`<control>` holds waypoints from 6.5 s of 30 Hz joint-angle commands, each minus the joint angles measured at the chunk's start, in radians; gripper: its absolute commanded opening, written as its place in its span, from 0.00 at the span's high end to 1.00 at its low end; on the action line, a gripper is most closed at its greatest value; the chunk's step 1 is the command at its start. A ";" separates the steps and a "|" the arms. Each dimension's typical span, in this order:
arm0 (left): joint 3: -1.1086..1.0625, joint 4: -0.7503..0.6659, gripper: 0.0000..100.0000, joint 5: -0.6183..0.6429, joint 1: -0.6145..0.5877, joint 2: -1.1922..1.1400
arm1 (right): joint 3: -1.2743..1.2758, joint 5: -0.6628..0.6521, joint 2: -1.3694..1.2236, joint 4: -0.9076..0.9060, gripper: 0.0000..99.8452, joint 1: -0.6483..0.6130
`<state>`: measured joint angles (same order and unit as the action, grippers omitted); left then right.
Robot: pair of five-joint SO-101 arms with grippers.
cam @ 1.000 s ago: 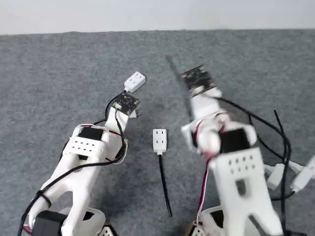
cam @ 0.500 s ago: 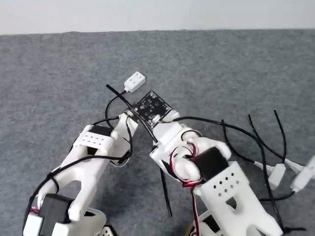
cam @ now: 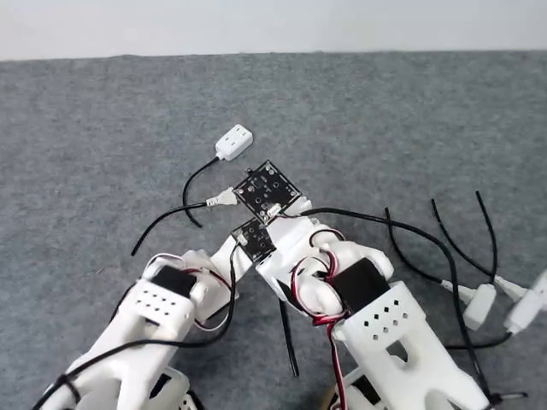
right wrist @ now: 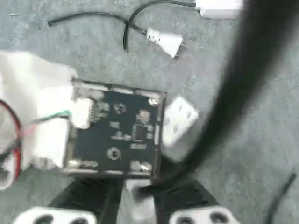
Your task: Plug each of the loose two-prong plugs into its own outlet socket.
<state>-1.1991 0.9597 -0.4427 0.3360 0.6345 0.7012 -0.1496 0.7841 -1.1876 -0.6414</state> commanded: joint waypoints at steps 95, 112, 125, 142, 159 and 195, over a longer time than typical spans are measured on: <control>-0.064 -0.256 0.99 0.166 -0.279 0.037 | 0.120 0.032 -0.562 0.182 0.99 0.343; 0.197 -0.107 0.99 0.155 -0.278 -0.341 | -0.284 -0.011 -0.031 -0.257 0.99 0.157; 0.176 -0.037 0.99 0.023 -0.204 -0.325 | -0.285 0.123 -0.277 -0.067 0.99 -0.114; 0.022 -0.066 0.99 -0.080 -0.166 -0.127 | -0.279 0.144 -0.325 -0.010 0.99 -0.091; -0.025 -0.173 0.99 0.087 -0.227 -0.060 | -0.035 0.152 -0.325 0.343 0.99 0.117; -0.036 -0.173 0.99 0.084 -0.232 -0.054 | 0.118 0.221 -0.395 0.595 0.99 0.199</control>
<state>-1.2436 0.8063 -0.3675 0.1105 0.5531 0.8301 0.0683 0.3897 -0.6091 -0.4557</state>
